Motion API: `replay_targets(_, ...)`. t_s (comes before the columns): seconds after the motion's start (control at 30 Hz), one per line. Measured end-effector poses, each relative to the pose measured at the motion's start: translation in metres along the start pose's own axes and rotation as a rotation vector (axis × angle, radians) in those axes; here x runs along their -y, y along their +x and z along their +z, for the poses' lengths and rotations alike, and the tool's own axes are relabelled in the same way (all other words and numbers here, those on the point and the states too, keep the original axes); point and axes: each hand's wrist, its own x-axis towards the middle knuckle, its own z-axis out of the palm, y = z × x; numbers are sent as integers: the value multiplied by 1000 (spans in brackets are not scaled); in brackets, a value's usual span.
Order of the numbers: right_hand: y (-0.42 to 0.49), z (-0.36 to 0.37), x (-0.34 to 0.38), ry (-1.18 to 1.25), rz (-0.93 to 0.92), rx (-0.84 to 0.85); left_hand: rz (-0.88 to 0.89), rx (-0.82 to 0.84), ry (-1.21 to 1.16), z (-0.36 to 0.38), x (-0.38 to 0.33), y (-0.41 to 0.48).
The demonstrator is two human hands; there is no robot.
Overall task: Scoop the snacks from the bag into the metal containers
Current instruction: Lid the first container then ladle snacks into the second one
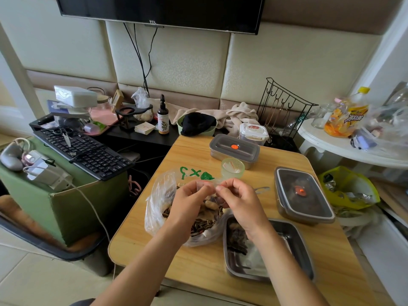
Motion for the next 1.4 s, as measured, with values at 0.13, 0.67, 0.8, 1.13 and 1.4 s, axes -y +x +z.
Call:
replay_targets(0.13, 0, 1, 0, -25, -35, -11, 27, 17, 29, 2, 0, -2)
replay_targets(0.67, 0, 7, -2, -141, -100, -97, 133, -16, 77, 8, 0, -6)
replay_targets(0.8, -2, 5, 3, -16, -29, -87, 117, -17, 50, 9, 0, -6)
replay_targets(1.13, -3, 3, 7, 50, -10, -39, 170, -56, 123, 4, 5, -3)
replay_targets(1.4, -2, 5, 0, -144, -49, -129, 221, -74, 244, 6, 5, -6)
